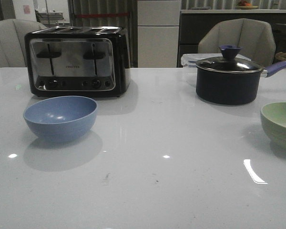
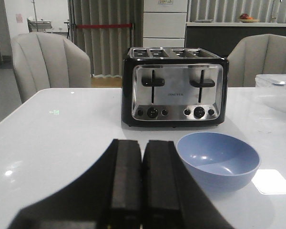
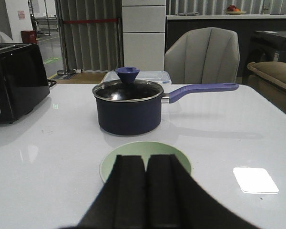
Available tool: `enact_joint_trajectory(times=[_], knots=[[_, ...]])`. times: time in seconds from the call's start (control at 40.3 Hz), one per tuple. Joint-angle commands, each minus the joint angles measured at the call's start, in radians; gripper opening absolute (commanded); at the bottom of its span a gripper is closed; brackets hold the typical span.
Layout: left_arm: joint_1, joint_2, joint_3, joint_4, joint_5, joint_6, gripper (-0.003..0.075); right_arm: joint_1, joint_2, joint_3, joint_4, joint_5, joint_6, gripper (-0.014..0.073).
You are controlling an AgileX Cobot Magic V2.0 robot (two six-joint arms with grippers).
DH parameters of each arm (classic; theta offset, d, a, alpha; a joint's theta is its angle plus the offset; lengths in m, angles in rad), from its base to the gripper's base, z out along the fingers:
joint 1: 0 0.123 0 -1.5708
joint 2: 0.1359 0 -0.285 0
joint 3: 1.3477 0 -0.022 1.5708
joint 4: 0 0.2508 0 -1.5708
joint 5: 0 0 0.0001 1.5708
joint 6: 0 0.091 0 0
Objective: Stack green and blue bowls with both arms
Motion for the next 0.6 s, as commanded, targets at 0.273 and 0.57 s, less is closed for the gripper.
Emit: enact_joint_trajectory(times=[0.273,0.57], knots=[[0.001,0.033,-0.319,0.002,0.1,-0.01,0.0093,-0.003,0.033,-0.344,-0.014,0.169,0.002,0.0057],[0.001,0.273,-0.652,0.002,0.384,-0.008,0.0093,-0.003,0.282,-0.648,-0.017,0.425,0.002,0.0057]])
